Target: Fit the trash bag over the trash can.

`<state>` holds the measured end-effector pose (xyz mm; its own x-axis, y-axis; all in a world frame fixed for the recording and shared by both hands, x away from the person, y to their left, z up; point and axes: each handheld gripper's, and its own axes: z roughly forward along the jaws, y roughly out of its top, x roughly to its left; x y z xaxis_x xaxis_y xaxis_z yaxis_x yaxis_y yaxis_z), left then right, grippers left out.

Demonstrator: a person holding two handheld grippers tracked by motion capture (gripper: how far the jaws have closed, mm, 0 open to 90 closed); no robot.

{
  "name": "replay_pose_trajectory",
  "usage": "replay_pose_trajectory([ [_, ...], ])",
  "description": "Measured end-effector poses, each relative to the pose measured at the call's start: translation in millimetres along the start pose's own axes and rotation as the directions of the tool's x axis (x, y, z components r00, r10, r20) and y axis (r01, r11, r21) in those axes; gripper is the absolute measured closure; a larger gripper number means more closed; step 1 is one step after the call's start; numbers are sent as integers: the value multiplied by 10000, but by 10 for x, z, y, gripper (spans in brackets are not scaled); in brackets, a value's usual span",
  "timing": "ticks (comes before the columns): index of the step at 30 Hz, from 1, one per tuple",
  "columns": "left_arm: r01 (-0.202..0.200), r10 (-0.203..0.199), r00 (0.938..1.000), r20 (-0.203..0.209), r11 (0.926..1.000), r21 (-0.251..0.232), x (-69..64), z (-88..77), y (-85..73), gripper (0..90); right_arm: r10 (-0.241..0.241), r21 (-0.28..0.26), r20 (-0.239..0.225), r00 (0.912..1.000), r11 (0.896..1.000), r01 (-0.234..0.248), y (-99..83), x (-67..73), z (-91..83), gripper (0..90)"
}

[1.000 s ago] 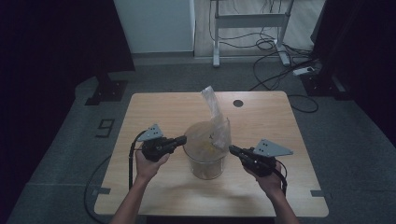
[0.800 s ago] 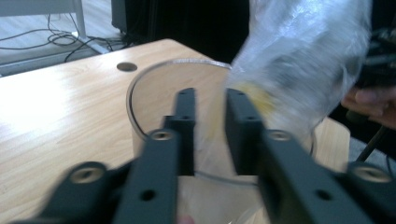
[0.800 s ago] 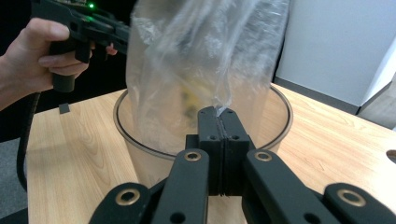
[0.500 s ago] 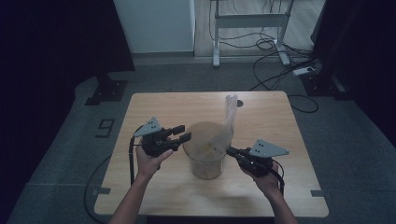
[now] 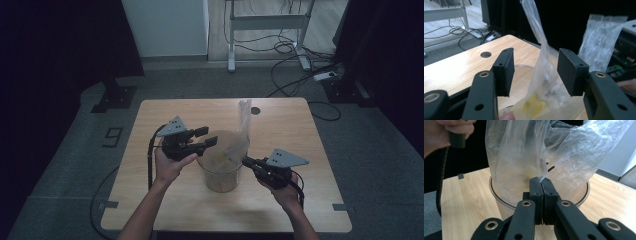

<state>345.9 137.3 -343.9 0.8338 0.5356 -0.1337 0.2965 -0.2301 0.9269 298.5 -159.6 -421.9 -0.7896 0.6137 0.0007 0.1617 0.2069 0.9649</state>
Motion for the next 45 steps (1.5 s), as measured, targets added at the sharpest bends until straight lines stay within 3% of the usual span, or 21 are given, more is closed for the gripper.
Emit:
replay_pose_trajectory([
  [8,-205,214,9997,-146,9981,578,-49,135,45,505,26,37,23,10000,10000,-26,-1,0,1,877],
  [12,23,-12,10000,-99,9939,1101,-10,199,-77,630,73,67,90,9999,10000,-74,-7,1,-2,876],
  [16,195,-199,9998,13,9923,1219,41,204,-178,782,101,68,103,9999,9999,-101,-7,7,1,876],
  [21,268,-277,9996,47,9908,1326,84,165,-292,876,63,72,150,9999,10000,-64,-13,18,-16,876],
  [28,422,-428,9991,5,9859,1617,148,98,-475,897,110,132,248,9996,9998,-113,-65,15,-91,865],
  [35,350,-366,9993,70,9866,1592,149,45,-524,898,329,113,253,9991,9994,-332,-105,-31,-112,842],
  [38,331,-348,9994,76,9868,1583,146,50,-517,898,318,2,452,9985,9995,-318,-54,-40,-107,742],
  [45,263,-297,9994,196,9876,1547,143,74,-500,897,573,-197,707,9958,9982,-561,179,-136,-41,658],
])
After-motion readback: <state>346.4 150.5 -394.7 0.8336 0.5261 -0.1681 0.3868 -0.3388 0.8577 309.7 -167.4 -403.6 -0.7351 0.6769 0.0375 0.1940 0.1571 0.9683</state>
